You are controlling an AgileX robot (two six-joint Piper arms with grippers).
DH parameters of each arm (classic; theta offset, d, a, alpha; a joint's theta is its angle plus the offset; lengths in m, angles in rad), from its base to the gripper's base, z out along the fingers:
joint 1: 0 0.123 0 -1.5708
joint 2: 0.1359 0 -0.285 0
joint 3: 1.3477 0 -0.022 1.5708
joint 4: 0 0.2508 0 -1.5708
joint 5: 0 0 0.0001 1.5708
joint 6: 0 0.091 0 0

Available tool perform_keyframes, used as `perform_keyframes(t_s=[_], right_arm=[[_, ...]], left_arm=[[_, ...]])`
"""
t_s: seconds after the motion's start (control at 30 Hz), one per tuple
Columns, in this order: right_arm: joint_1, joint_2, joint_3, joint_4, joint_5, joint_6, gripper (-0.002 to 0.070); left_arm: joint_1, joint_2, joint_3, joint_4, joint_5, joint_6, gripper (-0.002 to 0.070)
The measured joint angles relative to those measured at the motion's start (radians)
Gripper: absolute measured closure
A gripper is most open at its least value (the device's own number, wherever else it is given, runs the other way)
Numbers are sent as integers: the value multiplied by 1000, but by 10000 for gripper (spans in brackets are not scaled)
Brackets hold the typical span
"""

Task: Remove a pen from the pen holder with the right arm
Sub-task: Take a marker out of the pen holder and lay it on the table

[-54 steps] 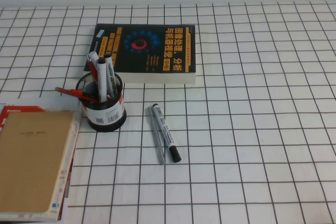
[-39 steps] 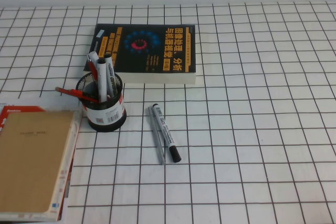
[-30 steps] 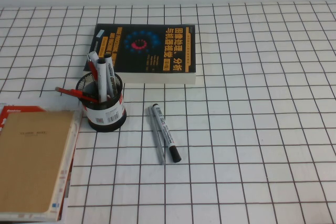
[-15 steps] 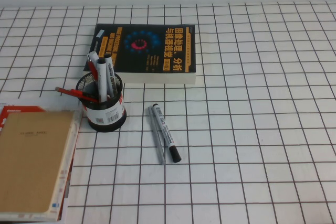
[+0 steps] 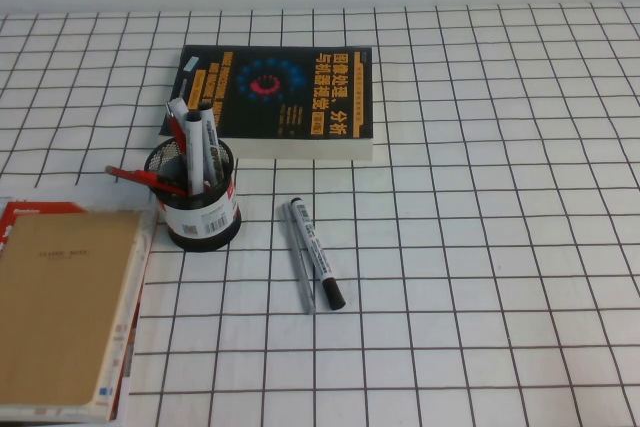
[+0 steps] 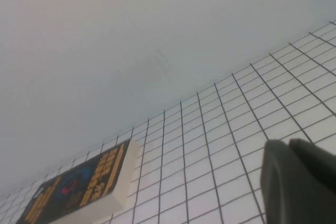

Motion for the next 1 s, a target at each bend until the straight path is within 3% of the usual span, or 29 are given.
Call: perform_keyframes(t_s=[0.2,0.4,0.73,1.0], right_arm=[[0,0,0,65,-5,0,692],[0,40,-77,76,174,0,692],[0,487,-462,1,543,-52,692],[0,807,-619,-47,674,-179,692]], left_arm=[[0,0,0,0,0,0,679],[0,0,0,0,0,0,679],[0,0,0,0,0,0,679],[0,0,0,0,0,0,679]])
